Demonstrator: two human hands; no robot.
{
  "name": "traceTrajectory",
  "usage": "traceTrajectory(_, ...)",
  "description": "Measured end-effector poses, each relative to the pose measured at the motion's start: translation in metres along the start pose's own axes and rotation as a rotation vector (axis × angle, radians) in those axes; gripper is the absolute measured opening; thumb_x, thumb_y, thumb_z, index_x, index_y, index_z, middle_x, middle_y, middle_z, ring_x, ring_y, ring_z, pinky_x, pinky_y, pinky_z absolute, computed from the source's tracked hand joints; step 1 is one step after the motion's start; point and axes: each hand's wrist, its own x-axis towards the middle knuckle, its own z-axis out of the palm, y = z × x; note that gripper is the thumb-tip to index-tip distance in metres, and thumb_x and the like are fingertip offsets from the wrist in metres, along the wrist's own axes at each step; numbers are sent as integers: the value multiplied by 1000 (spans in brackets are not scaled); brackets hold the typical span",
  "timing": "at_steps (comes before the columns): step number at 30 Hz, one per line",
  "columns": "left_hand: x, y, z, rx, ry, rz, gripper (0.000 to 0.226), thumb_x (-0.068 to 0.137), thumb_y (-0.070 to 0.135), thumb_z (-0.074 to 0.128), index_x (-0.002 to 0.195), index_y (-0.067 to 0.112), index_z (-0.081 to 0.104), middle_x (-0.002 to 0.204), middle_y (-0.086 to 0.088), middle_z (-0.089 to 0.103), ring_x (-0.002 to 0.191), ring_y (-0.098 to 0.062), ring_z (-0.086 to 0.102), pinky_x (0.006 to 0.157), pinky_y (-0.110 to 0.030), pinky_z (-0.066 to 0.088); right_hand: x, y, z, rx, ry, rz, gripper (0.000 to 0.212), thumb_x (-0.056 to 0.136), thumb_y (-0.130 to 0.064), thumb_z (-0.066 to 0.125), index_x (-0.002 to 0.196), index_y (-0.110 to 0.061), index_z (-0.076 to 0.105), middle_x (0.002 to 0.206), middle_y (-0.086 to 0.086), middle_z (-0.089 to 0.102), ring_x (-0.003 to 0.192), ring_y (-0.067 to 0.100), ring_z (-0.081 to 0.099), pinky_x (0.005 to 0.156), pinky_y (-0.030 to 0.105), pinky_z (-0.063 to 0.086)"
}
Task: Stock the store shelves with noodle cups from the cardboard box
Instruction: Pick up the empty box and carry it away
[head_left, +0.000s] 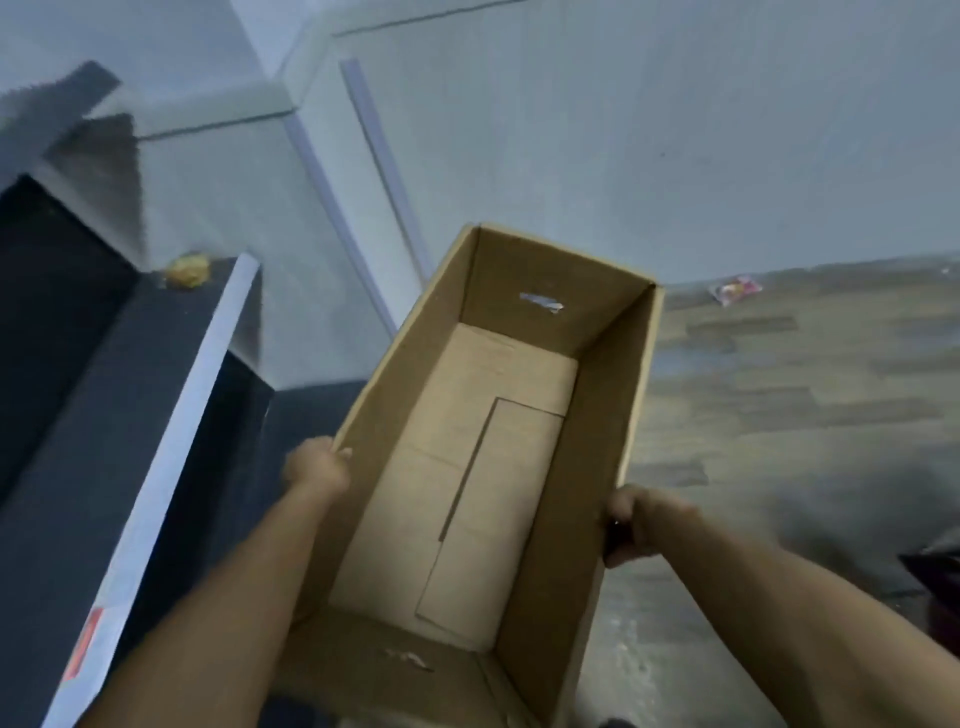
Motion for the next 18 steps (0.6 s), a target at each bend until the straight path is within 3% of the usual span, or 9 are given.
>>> traceTrajectory(3,55,51,-14,112,-24,133,36,99,31,44,110,3,64,113,-19,63,105,-36,57,85,-36,45,8,-29,-13,34,51,19,33,98,-3,29,107,15,55,112,25,60,113,41,56,77,48,56)
traceTrajectory(4,68,70,-18,126,-33,164,37,99,31,45,110,2,64,113,-20,63,106,-37,57,86,-36,45,10,-36,-19,68,48,20,32,98,-2,27,104,14,54,113,25,59,110,41,57,71,47,57)
traceTrajectory(6,96,114,-22,148,-30,225,37,100,32,44,111,3,64,113,-21,62,108,-38,56,86,-36,45,18,-53,-35,187,27,3,32,98,0,25,89,13,53,106,24,60,89,39,60,47,44,55)
traceTrajectory(7,110,135,-21,171,-32,264,37,100,32,44,113,4,63,114,-21,62,109,-38,55,86,-36,44,21,-62,-43,218,29,8,32,98,0,25,85,11,52,98,21,61,81,37,59,47,43,54)
traceTrajectory(11,161,224,-14,222,-63,382,35,99,31,45,114,5,62,118,-21,61,114,-38,54,89,-36,43,34,-104,-78,258,109,54,32,101,-6,31,79,8,49,79,17,58,96,35,61,58,40,54)
traceTrajectory(14,196,299,-7,251,-86,441,34,98,32,47,115,7,62,120,-19,61,116,-37,53,92,-36,44,54,-141,-117,293,122,89,32,102,-7,32,78,6,49,77,15,56,84,30,58,71,40,54)
traceTrajectory(16,217,355,-4,264,-95,478,34,98,31,48,117,6,61,121,-19,61,116,-37,53,92,-35,43,70,-169,-149,280,110,111,28,102,-9,33,88,6,53,79,16,57,75,28,59,64,36,55)
traceTrajectory(18,236,405,-4,300,-113,519,35,99,31,46,119,6,60,123,-19,60,117,-35,53,93,-34,42,80,-195,-180,283,108,109,32,103,-11,32,86,6,53,80,17,59,68,27,59,49,33,55)
